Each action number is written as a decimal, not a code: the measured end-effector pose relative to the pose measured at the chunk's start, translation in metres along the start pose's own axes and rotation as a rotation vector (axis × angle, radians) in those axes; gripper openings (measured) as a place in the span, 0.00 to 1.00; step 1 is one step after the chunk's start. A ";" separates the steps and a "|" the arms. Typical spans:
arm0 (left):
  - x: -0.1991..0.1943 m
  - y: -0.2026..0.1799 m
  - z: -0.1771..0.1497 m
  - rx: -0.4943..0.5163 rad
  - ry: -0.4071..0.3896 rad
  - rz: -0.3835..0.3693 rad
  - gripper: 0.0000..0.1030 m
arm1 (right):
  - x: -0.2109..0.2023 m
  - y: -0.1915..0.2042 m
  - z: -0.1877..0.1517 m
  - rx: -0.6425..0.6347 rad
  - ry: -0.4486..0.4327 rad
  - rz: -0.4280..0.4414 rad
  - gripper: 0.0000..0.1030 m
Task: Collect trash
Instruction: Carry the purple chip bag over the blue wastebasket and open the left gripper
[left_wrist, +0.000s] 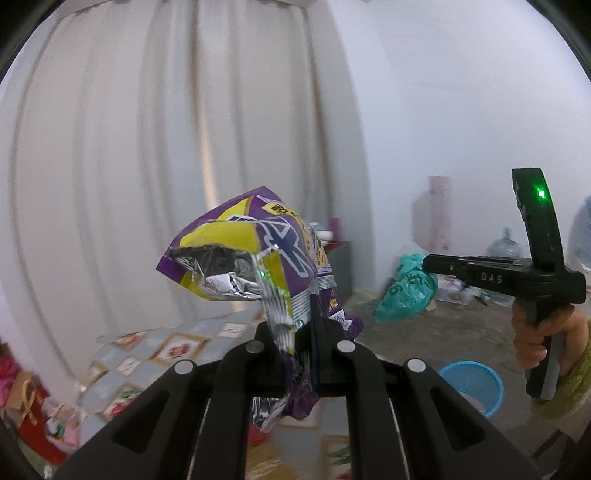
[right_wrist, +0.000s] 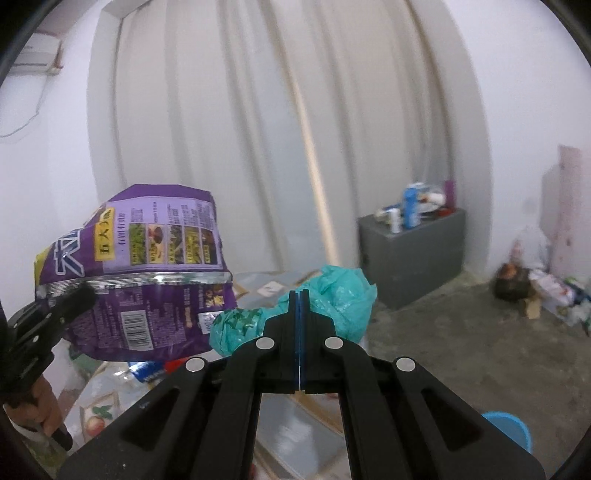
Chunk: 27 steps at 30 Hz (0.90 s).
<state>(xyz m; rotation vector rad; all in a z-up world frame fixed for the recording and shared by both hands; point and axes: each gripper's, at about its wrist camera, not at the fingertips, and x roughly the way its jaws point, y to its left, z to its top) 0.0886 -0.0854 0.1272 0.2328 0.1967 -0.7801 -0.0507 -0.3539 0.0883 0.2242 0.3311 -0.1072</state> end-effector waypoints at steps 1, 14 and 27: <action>0.006 -0.011 0.002 0.010 0.003 -0.031 0.07 | -0.007 -0.010 -0.003 0.010 -0.001 -0.024 0.00; 0.131 -0.174 0.006 0.087 0.270 -0.460 0.07 | -0.056 -0.171 -0.077 0.299 0.125 -0.353 0.00; 0.259 -0.339 -0.070 0.175 0.759 -0.606 0.08 | -0.021 -0.285 -0.176 0.577 0.343 -0.490 0.00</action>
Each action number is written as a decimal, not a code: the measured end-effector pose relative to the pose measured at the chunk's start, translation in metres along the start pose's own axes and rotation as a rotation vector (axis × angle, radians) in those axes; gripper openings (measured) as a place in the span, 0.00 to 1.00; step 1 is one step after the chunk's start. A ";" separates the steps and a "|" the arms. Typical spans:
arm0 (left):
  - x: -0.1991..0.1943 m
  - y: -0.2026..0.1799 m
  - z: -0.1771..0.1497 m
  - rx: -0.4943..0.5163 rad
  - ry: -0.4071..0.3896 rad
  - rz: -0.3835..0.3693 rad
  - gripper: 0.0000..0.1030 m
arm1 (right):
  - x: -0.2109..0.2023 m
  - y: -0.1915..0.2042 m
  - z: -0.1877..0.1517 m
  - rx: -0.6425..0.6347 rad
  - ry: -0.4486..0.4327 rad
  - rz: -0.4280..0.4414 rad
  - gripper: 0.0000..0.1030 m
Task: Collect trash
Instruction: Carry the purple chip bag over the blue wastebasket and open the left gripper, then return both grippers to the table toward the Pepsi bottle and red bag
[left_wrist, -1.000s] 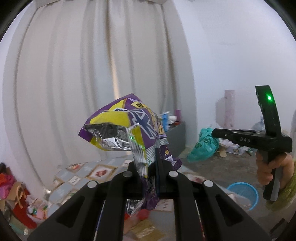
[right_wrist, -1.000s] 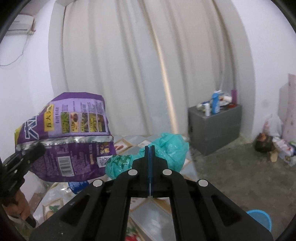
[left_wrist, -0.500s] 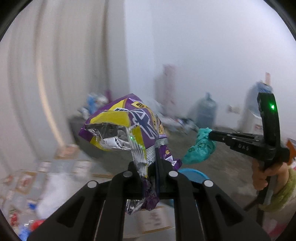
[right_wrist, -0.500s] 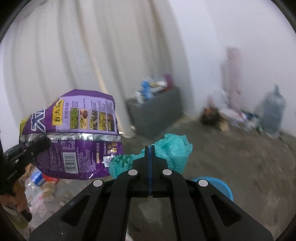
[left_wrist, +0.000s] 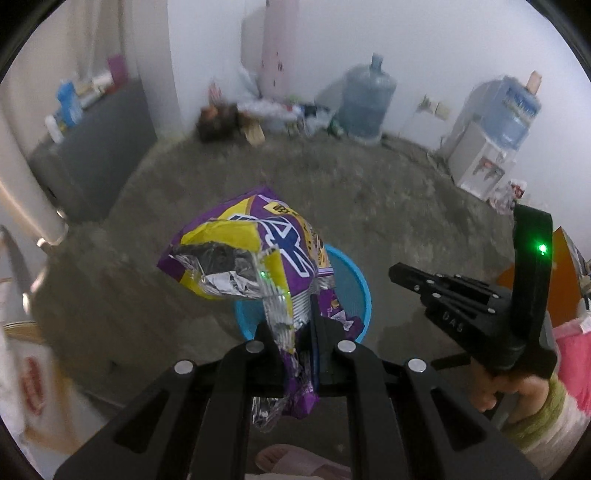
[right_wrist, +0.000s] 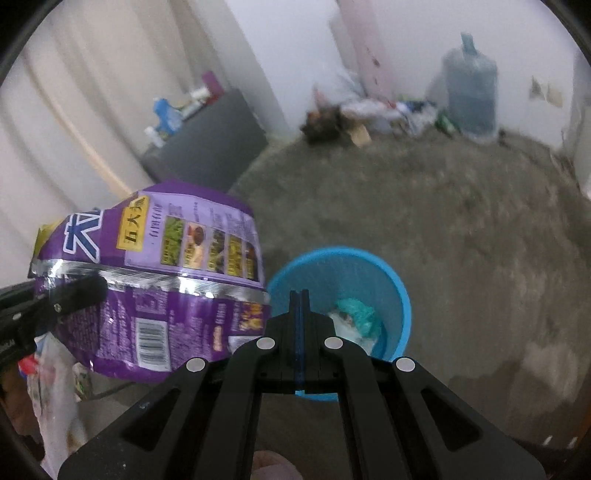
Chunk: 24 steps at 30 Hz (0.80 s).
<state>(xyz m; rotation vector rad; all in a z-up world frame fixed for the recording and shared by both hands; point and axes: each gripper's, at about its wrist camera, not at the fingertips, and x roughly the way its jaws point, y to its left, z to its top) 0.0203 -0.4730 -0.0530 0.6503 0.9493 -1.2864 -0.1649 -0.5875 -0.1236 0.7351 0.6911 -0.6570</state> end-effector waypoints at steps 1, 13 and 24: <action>0.009 -0.005 0.000 0.006 0.024 0.000 0.08 | 0.001 -0.005 -0.002 0.027 0.005 -0.003 0.00; 0.055 -0.012 0.026 -0.128 0.087 -0.026 0.66 | -0.002 -0.032 -0.005 0.123 0.024 -0.003 0.09; -0.040 0.009 0.010 -0.110 -0.092 0.075 0.66 | -0.009 -0.028 -0.007 0.114 0.012 0.011 0.09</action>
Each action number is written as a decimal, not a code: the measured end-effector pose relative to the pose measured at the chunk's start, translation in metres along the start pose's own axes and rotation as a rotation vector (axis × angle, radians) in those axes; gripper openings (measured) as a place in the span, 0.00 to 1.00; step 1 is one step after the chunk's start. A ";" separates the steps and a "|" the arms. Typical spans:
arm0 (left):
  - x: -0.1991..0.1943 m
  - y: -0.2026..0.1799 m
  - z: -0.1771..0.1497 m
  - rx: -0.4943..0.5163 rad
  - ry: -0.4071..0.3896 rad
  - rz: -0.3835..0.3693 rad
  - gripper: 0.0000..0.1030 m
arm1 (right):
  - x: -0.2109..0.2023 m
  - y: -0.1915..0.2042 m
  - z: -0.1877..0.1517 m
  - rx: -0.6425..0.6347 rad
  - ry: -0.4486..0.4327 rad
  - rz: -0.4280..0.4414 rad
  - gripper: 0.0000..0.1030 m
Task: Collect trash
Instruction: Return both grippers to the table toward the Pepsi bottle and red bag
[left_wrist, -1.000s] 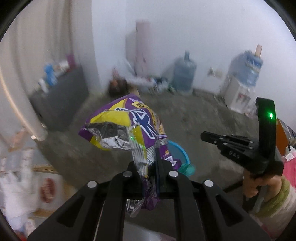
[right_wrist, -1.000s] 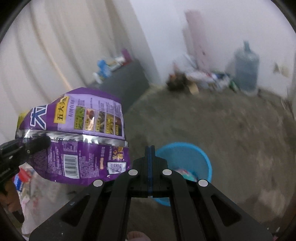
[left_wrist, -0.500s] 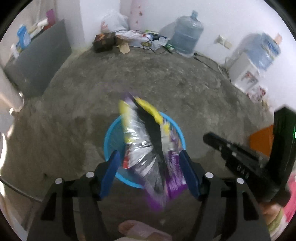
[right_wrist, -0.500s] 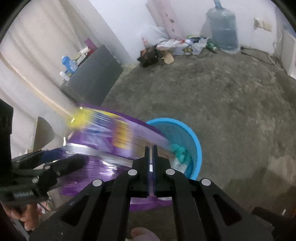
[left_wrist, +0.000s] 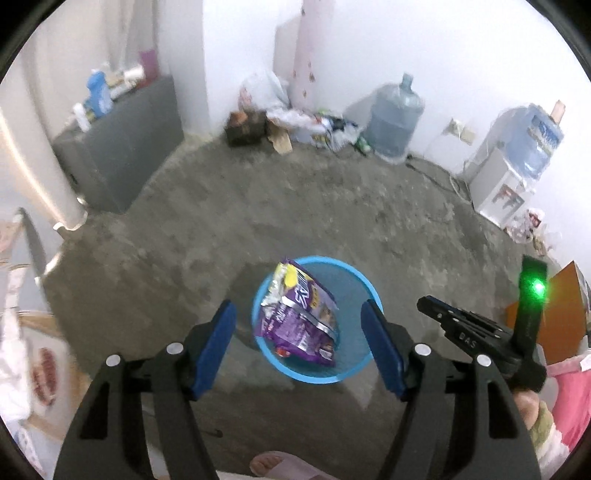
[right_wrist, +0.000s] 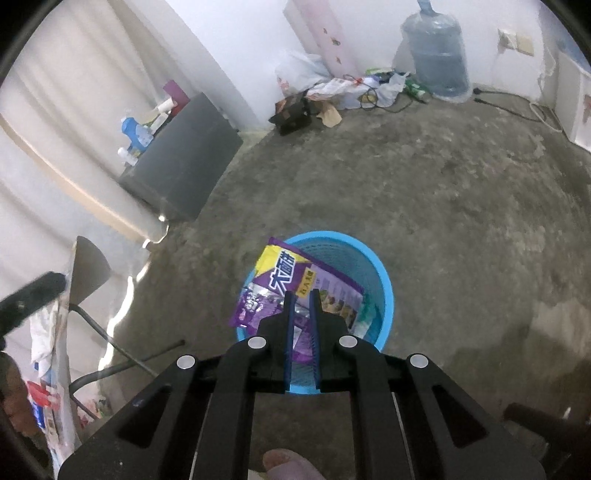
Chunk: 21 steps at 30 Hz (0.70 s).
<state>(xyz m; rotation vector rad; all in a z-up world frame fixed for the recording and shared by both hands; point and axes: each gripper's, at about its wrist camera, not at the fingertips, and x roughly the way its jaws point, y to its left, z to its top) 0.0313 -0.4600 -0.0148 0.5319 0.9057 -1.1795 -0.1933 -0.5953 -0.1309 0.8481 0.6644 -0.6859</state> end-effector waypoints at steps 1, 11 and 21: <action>-0.011 0.006 -0.003 -0.010 -0.018 0.009 0.66 | -0.002 0.002 0.000 -0.007 -0.002 0.006 0.09; -0.112 0.052 -0.075 -0.151 -0.149 0.093 0.67 | -0.023 0.042 -0.007 -0.150 -0.033 0.054 0.37; -0.193 0.105 -0.171 -0.295 -0.284 0.254 0.67 | -0.045 0.115 -0.024 -0.354 -0.046 0.149 0.38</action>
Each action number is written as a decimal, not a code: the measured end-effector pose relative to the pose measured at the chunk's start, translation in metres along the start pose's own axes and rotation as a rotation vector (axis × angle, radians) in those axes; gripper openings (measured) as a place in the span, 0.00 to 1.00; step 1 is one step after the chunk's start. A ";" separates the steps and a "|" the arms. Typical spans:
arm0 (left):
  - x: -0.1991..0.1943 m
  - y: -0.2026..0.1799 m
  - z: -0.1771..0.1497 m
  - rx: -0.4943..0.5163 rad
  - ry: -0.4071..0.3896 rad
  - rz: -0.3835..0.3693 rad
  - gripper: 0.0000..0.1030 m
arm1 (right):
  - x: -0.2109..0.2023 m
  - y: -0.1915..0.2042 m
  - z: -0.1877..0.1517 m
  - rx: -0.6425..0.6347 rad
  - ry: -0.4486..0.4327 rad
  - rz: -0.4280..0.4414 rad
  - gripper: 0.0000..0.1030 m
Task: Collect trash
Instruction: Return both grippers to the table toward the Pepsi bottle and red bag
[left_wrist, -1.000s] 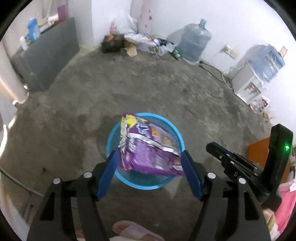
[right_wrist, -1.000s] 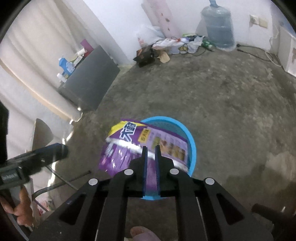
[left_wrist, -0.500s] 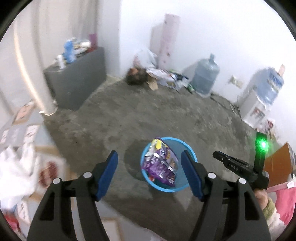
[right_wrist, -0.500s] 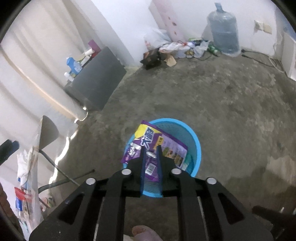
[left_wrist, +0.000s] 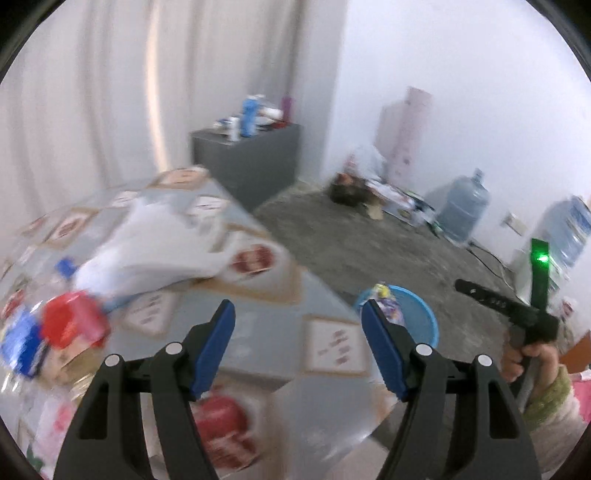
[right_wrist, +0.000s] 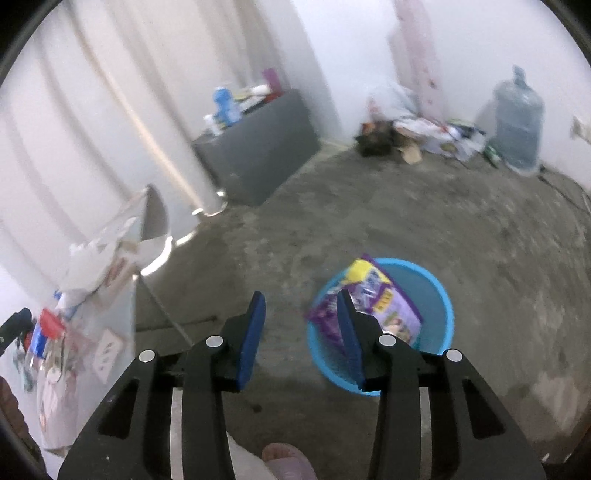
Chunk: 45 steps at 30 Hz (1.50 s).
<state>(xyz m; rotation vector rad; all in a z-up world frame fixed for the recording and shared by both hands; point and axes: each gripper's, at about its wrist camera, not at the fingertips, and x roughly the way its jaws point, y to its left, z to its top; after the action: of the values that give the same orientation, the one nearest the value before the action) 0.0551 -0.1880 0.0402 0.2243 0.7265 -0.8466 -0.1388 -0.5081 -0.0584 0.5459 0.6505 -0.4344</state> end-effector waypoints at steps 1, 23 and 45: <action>-0.006 0.010 -0.003 -0.010 -0.007 0.015 0.67 | -0.001 0.007 0.001 -0.017 -0.002 0.012 0.38; -0.053 0.160 -0.055 -0.286 -0.058 0.155 0.67 | 0.037 0.306 0.012 -0.702 0.038 0.574 0.37; 0.012 0.184 -0.079 -0.359 0.102 0.192 0.67 | 0.099 0.407 -0.033 -1.055 0.253 0.723 0.27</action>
<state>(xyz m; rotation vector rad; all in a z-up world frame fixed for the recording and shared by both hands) 0.1589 -0.0391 -0.0443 0.0144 0.9236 -0.5141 0.1358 -0.1932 -0.0098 -0.2040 0.7695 0.6641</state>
